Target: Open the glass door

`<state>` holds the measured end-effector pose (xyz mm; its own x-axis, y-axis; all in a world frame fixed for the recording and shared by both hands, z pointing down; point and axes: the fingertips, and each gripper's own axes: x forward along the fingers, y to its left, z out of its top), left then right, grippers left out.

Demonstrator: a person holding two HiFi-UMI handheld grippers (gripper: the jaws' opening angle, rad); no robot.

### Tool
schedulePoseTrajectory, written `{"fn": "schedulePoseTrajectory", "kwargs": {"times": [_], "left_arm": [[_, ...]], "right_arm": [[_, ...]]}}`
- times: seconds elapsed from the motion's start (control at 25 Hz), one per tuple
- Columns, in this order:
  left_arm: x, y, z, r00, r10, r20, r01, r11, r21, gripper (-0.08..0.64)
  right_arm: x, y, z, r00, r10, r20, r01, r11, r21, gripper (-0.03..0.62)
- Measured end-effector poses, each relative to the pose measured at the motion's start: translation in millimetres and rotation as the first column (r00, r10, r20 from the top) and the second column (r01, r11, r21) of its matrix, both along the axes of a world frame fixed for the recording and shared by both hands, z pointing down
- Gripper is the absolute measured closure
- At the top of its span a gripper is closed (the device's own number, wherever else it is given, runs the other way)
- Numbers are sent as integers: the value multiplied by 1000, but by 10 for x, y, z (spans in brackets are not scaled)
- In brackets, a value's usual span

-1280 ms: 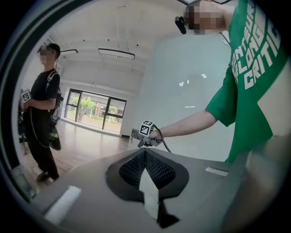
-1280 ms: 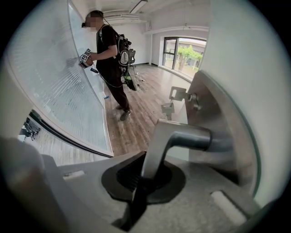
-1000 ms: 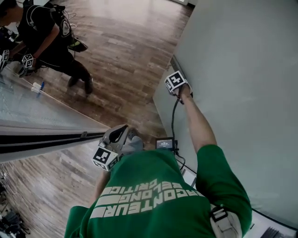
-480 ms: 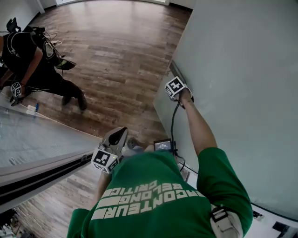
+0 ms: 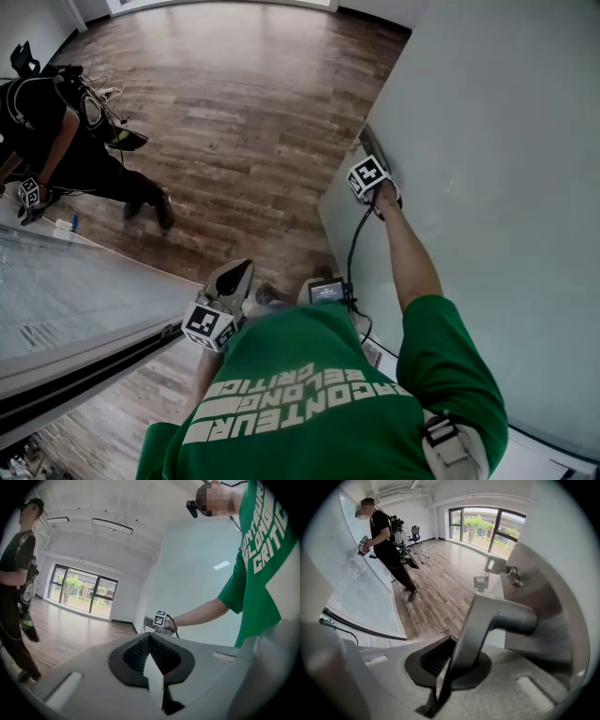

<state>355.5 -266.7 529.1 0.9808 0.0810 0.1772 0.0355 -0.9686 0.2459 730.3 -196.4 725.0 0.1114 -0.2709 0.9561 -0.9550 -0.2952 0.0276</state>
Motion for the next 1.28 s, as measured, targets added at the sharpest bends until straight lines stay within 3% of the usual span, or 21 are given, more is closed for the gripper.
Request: {"fn": "schedulePoseTrajectory", "kwargs": {"times": [0.68,1.28], "left_arm": [[715,188,-25,1000,5,-9,-5,1000,-1,549],[898,243,17,1000,19,1,-19,1000,12,549]], "right_arm": [[956,569,81,989,148,-4,-148,989,2,598],[1555,1167,85,961,275,-17,-275,961,8,598]]}}
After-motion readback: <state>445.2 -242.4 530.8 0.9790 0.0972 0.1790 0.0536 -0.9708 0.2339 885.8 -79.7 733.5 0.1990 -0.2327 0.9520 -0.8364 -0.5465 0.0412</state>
